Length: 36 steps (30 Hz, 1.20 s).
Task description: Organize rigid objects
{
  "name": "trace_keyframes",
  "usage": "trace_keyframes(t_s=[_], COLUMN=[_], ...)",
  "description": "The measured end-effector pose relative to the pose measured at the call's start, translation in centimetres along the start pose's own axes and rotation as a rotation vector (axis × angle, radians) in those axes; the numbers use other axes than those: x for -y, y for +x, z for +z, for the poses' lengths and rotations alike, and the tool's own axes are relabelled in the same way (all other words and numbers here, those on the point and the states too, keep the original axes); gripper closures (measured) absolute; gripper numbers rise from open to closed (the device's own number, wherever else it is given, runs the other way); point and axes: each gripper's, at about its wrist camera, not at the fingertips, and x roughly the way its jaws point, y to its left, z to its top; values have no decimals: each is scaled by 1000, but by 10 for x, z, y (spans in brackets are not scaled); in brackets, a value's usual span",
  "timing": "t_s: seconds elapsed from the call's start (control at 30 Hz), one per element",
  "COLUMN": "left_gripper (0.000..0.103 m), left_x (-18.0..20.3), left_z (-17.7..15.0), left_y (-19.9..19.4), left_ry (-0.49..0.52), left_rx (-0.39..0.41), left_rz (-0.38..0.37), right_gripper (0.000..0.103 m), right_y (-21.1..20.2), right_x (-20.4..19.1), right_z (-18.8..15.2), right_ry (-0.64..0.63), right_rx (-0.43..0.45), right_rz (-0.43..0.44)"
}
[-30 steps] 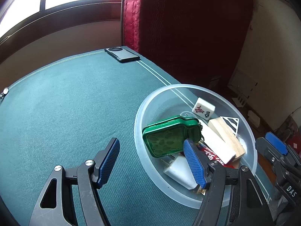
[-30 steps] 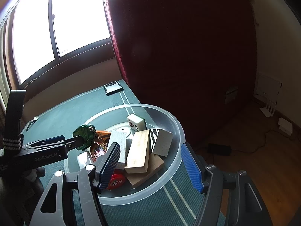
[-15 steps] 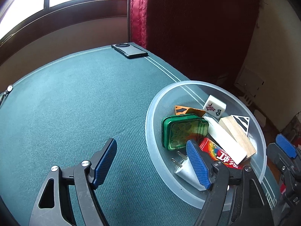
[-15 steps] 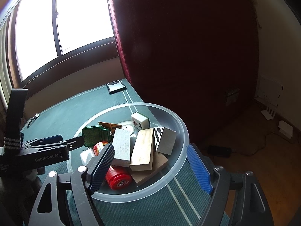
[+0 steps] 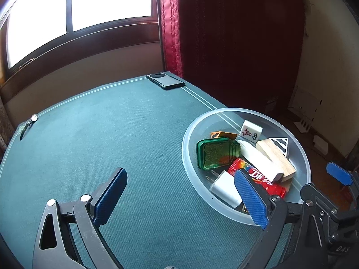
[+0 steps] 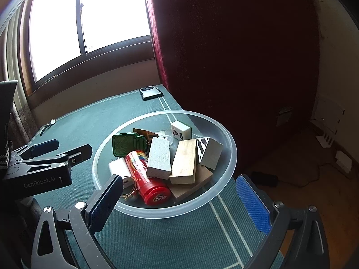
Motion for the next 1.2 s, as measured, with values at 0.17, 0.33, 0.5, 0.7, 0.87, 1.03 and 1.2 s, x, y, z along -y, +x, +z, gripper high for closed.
trace_keyframes(t_s=[0.17, 0.33, 0.5, 0.7, 0.87, 1.03, 1.2], left_gripper=[4, 4, 2, 2, 2, 2, 2], left_x=[1, 4, 12, 18, 23, 28, 31], left_z=[-4, -6, -8, -9, -11, -12, -13], left_y=[-14, -23, -30, -31, -32, -32, -31], left_ry=[4, 16, 46, 51, 58, 78, 91], left_rx=[25, 38, 49, 32, 28, 29, 24], left_rz=[45, 65, 99, 123, 126, 114, 121], right_gripper=[1, 1, 1, 1, 1, 1, 1], right_y=[-3, -8, -10, -10, -8, -6, -4], right_x=[-4, -6, -6, -5, -2, 0, 1], right_z=[-3, -4, -4, -4, -4, -5, -5], right_ry=[-18, -32, -37, -35, -32, -28, -33], right_rx=[-5, 2, 5, 3, -5, -16, -21], right_rz=[-2, -4, -15, -20, -33, -45, -58])
